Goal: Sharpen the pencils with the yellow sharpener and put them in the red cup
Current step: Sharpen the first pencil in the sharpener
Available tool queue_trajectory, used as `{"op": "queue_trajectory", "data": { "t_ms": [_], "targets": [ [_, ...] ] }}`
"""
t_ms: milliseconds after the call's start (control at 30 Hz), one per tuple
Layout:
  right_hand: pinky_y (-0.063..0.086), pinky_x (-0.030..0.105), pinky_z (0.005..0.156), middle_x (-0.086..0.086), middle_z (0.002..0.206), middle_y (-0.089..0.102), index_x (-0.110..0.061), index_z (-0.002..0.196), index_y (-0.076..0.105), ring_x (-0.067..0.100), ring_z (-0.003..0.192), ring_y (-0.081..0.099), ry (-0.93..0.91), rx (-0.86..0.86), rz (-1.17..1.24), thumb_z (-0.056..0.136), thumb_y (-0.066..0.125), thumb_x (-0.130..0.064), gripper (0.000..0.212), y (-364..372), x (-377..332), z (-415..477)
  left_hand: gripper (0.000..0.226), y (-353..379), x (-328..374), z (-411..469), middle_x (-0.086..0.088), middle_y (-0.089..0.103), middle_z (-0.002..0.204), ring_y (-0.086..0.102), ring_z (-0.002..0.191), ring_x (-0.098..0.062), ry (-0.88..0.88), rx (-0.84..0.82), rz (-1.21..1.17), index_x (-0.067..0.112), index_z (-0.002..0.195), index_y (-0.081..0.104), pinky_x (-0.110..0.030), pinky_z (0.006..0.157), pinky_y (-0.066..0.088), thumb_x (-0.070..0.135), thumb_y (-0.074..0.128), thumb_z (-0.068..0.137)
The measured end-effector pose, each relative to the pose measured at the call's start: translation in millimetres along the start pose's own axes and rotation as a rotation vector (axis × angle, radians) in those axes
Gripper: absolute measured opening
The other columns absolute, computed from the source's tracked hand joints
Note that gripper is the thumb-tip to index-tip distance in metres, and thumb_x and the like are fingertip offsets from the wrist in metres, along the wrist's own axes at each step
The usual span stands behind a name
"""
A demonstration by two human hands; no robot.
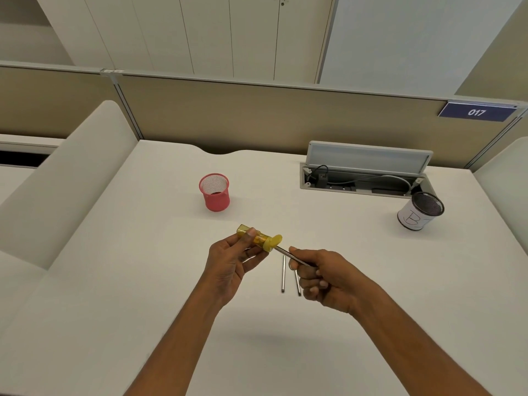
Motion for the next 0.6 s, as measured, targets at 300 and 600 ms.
{"op": "queue_trajectory", "data": {
  "t_ms": [300,600],
  "targets": [
    [0.042,0.027,0.057,0.001,0.062,0.033,-0.006,0.090,0.075,0.015,0.055,0.027,-0.219,0.011,-0.161,0.100,0.061,-0.035,0.034,-11,-10,-4,0.021,-11,6,2,-0.031,0.072,0.116,0.075,0.101,-0.036,0.003,0.093,-0.086,-0.007,0.105,0.071,-0.039,0.084,0.064,0.012,0.066,0.096],
    [0.050,0.030,0.070,0.002,0.073,0.056,-0.009,0.099,0.079,0.015,0.062,0.043,-0.337,0.033,-0.137,0.102,0.057,-0.020,0.024,-20,-7,1,0.019,-8,3,2,-0.028,0.073,0.115,0.074,0.107,-0.037,-0.008,0.083,-0.092,-0.004,0.103,0.072,-0.036,0.083,0.064,0.013,0.064,0.098]
  ]
}}
Point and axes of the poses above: each hand's wrist, its own z-axis towards the middle knuckle, its own y-axis out of the palm, x = y × z, the point moved 8 cm from there along z, towards the middle knuckle
